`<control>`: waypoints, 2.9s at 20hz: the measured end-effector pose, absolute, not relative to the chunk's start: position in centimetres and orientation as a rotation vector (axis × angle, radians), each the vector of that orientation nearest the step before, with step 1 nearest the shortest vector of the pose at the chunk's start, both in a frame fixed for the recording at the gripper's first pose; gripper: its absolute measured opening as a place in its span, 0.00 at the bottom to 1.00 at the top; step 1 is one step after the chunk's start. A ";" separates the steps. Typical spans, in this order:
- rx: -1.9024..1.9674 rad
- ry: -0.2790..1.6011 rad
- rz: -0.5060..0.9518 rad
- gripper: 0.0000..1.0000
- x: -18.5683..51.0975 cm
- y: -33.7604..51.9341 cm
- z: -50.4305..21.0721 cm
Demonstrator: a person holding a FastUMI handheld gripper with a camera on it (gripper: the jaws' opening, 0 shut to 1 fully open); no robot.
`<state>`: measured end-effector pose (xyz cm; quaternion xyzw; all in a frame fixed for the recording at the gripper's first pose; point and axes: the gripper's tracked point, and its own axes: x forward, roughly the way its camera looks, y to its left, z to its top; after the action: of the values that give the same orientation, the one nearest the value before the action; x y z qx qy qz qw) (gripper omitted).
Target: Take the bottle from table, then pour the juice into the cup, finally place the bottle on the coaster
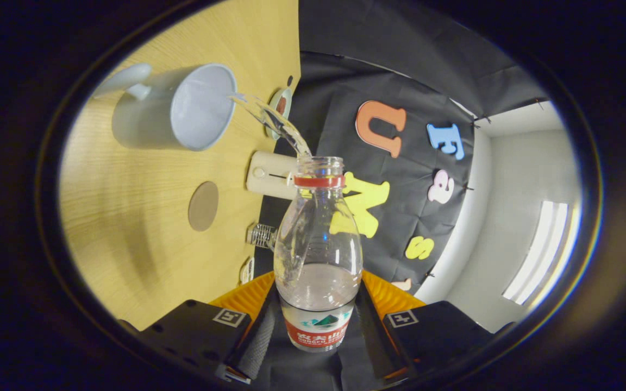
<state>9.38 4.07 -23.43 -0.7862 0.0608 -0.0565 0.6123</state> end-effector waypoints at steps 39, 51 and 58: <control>-1.960 0.136 -0.220 0.79 8.1 5.2 -21.3; -2.038 0.053 -0.264 0.79 7.6 7.0 -20.4; -2.084 0.006 -0.286 0.79 7.3 7.5 -19.8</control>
<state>7.29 7.46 -19.84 -0.8603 0.0024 -0.1181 0.4959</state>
